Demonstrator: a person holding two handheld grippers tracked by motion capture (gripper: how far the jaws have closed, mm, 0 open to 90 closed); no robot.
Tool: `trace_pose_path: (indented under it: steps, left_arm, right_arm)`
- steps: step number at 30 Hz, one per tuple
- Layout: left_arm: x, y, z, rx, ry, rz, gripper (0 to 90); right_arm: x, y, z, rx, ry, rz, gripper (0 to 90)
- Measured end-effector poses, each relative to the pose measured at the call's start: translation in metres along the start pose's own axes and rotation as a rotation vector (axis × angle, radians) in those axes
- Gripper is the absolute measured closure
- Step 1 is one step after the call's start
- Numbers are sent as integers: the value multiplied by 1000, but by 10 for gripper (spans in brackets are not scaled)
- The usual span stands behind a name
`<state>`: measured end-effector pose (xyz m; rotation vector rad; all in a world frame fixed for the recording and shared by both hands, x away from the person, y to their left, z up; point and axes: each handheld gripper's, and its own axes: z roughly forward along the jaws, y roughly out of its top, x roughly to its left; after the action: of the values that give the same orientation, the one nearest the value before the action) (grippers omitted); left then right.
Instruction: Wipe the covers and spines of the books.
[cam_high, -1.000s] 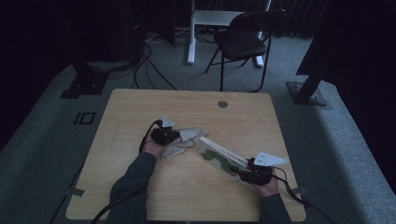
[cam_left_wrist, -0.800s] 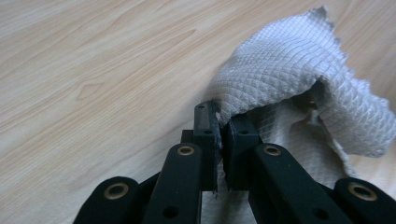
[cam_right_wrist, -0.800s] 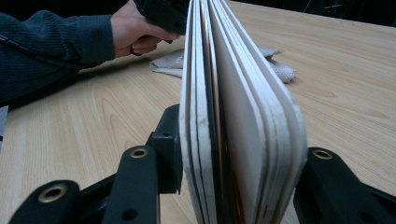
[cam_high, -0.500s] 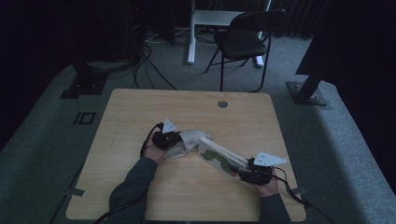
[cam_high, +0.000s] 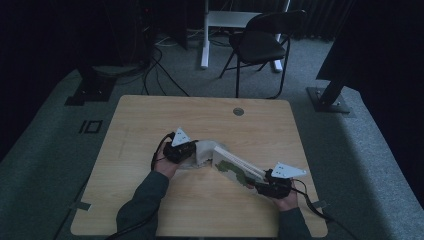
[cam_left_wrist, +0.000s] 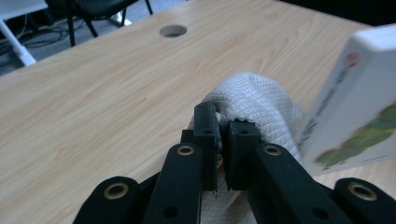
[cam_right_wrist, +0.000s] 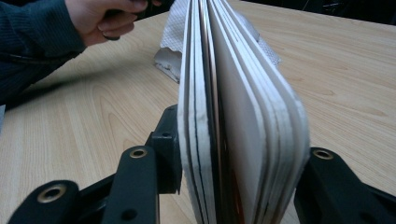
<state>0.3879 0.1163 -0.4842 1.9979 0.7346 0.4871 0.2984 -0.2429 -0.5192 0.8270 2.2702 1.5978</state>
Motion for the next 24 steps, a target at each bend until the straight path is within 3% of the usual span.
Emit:
trace_pose_path:
  steps: [13,24]
  left_arm:
    - [-11,22,-19,-86,-38,13,856]
    - [-18,32,-29,-125,-64,30,844]
  right_arm:
    - [2,-1,-1,14,-15,-6,579]
    - [3,-2,-1,23,-10,-8,593]
